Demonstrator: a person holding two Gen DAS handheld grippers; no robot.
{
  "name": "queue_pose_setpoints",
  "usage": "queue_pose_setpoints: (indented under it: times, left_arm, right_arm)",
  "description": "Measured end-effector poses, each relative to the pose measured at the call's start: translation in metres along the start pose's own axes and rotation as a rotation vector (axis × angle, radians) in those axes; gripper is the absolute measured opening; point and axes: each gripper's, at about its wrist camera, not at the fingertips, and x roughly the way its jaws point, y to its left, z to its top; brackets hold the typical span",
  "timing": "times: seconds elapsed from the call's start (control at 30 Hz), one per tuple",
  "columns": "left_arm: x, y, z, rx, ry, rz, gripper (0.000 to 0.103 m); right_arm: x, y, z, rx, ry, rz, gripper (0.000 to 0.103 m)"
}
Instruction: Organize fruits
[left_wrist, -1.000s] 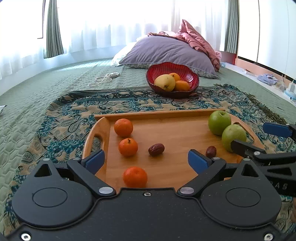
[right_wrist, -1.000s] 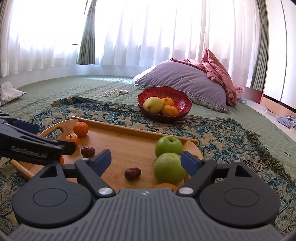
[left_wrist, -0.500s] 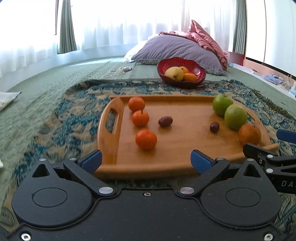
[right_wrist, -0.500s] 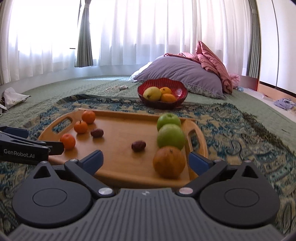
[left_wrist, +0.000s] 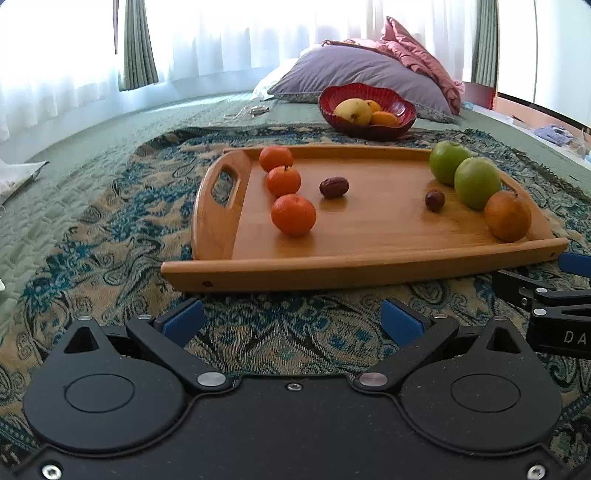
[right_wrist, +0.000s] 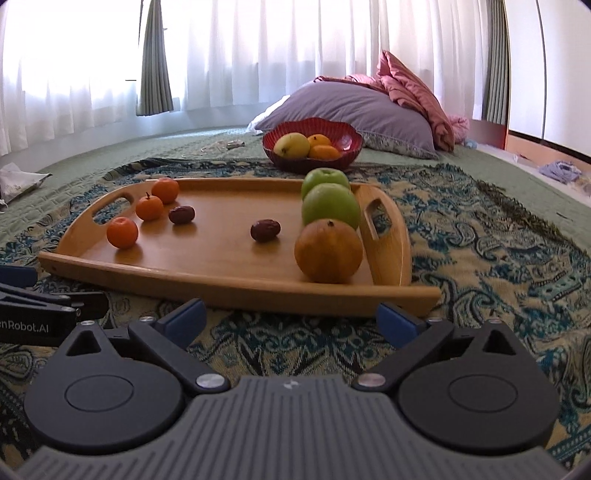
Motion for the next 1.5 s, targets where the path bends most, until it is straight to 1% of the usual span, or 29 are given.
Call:
queue_pose_setpoints:
  times: [0.13, 0.33, 0.5, 0.67, 1.03, 1.5]
  left_arm:
    - [0.008, 0.001, -0.002, -0.018, 0.022, 0.005, 0.102]
    - [0.015, 0.002, -0.003, -0.036, 0.025, 0.012, 0.103]
    - [0.019, 0.003, -0.005, -0.048, 0.024, 0.007, 0.103]
    - [0.02, 0.007, -0.007, -0.06, 0.02, -0.008, 0.103]
    - [0.018, 0.003, -0.011, -0.056, 0.003, 0.006, 0.103]
    - [0.018, 0.003, -0.012, -0.055, 0.001, 0.006, 0.103]
  right_arm:
    - [0.006, 0.0, -0.004, 0.003, 0.025, -0.003, 0.103]
    - [0.013, 0.003, -0.009, -0.005, 0.054, -0.022, 0.103]
    - [0.018, 0.004, -0.01, -0.005, 0.076, -0.018, 0.103]
    - [0.019, 0.003, -0.011, -0.002, 0.073, -0.015, 0.103]
    - [0.018, 0.002, -0.013, 0.008, 0.061, -0.011, 0.103]
    - [0.017, 0.002, -0.014, 0.01, 0.056, -0.012, 0.103]
